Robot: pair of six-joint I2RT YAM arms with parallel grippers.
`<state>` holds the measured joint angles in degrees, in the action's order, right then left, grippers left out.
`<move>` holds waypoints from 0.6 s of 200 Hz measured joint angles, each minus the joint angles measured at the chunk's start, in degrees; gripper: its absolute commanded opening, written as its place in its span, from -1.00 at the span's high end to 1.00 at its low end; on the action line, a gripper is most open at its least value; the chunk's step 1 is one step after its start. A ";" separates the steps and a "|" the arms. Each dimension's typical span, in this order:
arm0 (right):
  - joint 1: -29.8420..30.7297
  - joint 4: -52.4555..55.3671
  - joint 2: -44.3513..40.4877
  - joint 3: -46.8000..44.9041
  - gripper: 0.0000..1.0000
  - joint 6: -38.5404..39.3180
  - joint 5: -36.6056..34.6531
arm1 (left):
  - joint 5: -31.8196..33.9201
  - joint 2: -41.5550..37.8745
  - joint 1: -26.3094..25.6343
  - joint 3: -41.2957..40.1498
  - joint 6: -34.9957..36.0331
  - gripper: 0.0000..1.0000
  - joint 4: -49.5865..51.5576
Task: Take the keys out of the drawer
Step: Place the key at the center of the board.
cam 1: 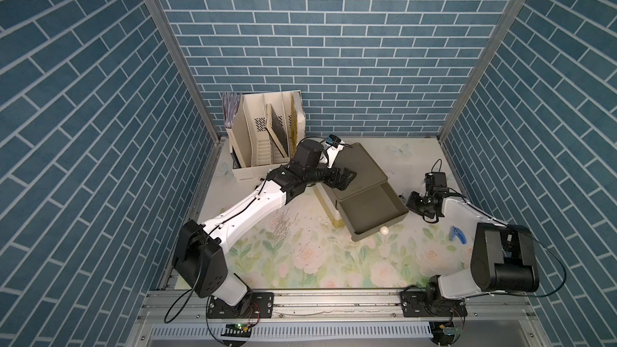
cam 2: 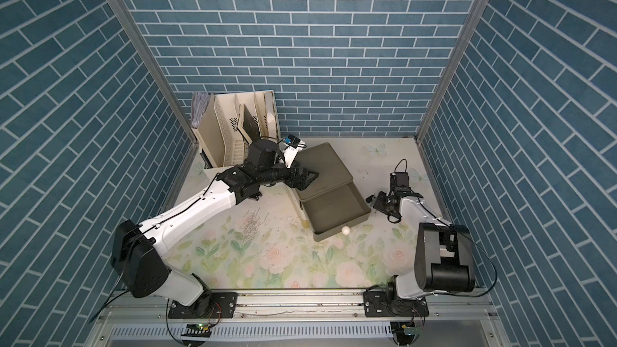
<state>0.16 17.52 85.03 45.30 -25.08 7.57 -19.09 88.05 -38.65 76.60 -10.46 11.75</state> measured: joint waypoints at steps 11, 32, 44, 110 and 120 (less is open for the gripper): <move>-0.04 -0.26 0.48 0.00 1.00 0.00 0.20 | 0.07 0.00 0.00 0.00 0.11 -1.00 -0.02; -0.20 -0.66 1.03 0.00 1.00 0.00 0.42 | 0.28 0.00 0.00 0.00 0.24 -0.99 0.02; -0.28 -0.90 1.22 0.00 0.88 0.00 0.72 | 0.44 0.00 0.00 0.00 0.26 -0.99 0.02; -0.59 -1.16 1.03 0.04 0.39 0.48 1.88 | 1.29 0.00 0.00 0.00 0.46 -1.00 0.04; -0.61 -0.81 0.42 0.04 0.38 0.48 2.03 | 1.40 0.00 0.00 0.11 0.52 -1.00 0.17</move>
<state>-0.45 16.71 85.45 45.34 -24.60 9.61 -17.69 88.05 -38.65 76.71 -9.93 11.92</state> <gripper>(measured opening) 0.305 0.997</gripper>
